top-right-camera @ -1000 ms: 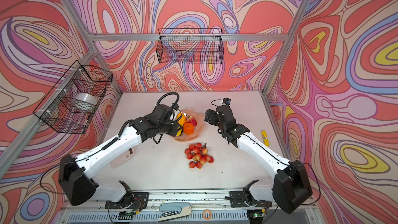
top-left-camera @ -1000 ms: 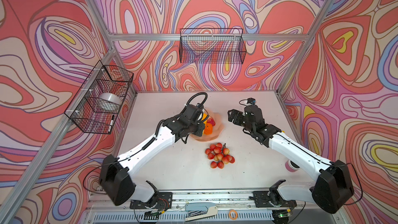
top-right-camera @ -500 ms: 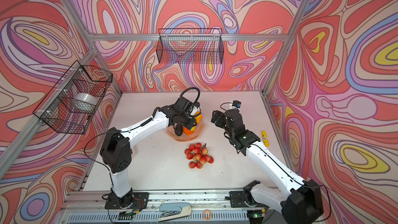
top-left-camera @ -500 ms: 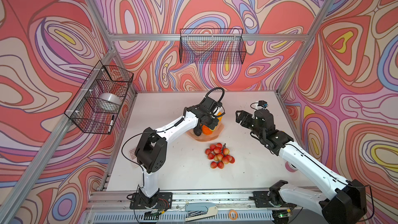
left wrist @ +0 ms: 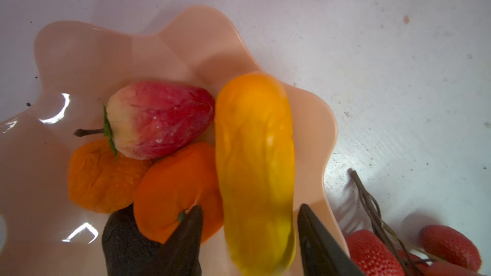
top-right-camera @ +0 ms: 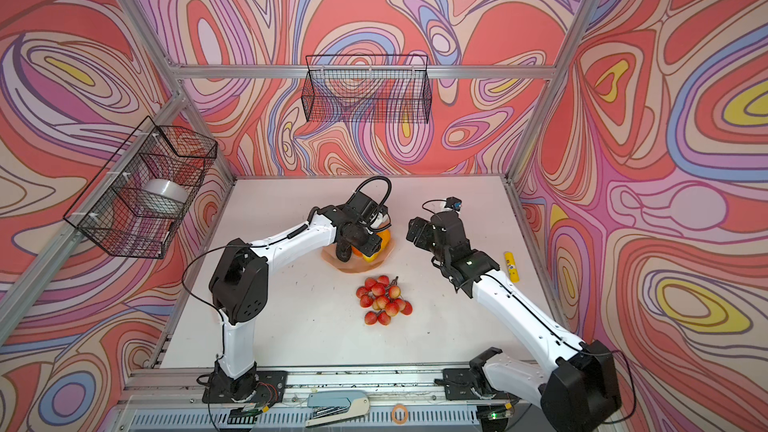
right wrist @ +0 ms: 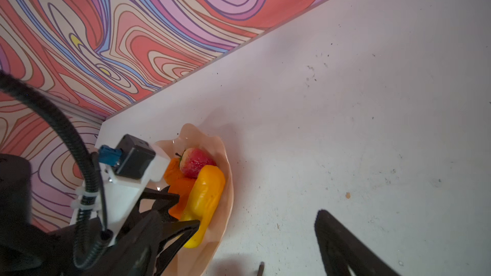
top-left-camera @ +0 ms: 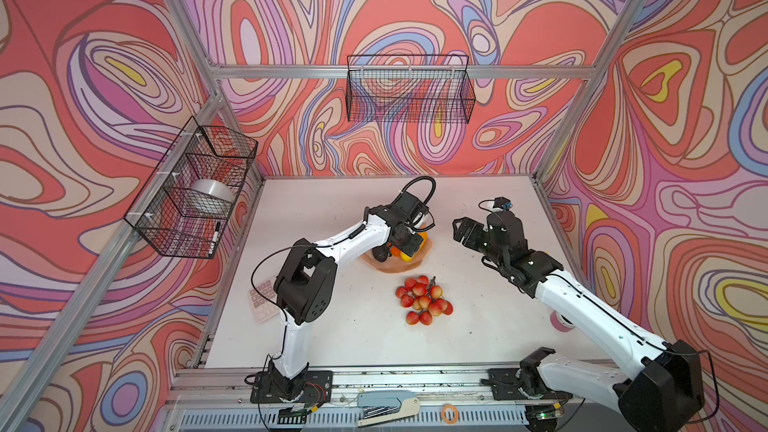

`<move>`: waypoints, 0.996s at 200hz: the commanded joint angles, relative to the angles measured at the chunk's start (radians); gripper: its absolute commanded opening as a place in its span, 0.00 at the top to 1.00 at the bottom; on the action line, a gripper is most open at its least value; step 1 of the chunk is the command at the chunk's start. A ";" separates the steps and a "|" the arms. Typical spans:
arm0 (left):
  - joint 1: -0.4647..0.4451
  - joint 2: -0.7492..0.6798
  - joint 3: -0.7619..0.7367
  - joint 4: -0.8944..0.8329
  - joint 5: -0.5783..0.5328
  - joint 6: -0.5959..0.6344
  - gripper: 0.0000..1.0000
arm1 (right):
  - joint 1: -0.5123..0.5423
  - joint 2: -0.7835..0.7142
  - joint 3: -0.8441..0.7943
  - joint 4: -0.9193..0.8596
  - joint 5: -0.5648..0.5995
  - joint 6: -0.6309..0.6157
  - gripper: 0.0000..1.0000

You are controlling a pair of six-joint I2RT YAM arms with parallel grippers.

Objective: Place and organize the fake fruits in the fruit bowl
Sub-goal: 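Lower the yellow fruit into the bowl and open the left gripper, then grasp the red lychee bunch stem with the right gripper while the left arm retracts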

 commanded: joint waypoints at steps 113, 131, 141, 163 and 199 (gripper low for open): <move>0.365 -0.864 -0.593 0.461 -0.133 -0.233 0.09 | 0.286 0.166 -0.132 -0.124 -0.210 0.051 0.03; 0.464 -0.949 -0.653 0.450 -0.043 -0.268 0.09 | 0.305 0.185 -0.134 -0.119 -0.197 0.060 0.03; 0.501 -0.984 -0.681 0.447 -0.001 -0.266 0.08 | 0.315 0.209 -0.130 -0.120 -0.200 0.060 0.03; 0.540 -1.029 -0.734 0.447 0.085 -0.263 0.08 | 0.352 0.274 -0.115 -0.114 -0.197 0.065 0.04; 0.544 -1.036 -0.761 0.447 0.157 -0.273 0.08 | 0.395 0.343 -0.101 -0.077 -0.178 0.098 0.09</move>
